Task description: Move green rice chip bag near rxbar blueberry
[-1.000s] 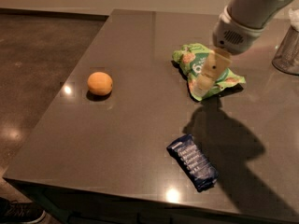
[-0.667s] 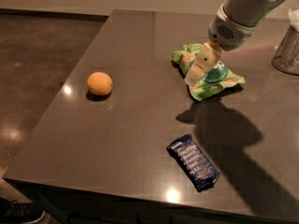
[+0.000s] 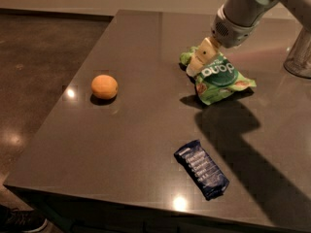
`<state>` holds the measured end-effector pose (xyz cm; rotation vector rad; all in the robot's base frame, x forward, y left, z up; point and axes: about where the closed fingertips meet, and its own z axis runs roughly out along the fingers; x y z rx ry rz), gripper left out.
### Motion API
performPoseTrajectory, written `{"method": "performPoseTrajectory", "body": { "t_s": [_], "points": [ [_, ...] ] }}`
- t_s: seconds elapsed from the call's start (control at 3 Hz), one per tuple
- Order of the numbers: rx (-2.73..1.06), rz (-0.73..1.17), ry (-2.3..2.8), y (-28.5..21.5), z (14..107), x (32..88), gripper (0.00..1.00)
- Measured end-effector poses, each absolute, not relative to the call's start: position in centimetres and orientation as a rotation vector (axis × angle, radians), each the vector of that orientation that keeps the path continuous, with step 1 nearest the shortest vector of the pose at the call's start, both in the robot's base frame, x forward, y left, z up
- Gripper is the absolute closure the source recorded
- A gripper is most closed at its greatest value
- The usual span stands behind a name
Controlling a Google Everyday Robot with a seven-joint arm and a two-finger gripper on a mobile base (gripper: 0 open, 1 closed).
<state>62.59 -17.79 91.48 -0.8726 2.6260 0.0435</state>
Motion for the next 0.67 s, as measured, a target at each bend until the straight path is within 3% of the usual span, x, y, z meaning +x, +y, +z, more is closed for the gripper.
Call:
{"method": "performPoseTrajectory", "body": {
  "t_s": [0.67],
  "points": [
    [-0.773,-0.12,2.753,-19.7,88.4,66.7,0.0]
  ]
}}
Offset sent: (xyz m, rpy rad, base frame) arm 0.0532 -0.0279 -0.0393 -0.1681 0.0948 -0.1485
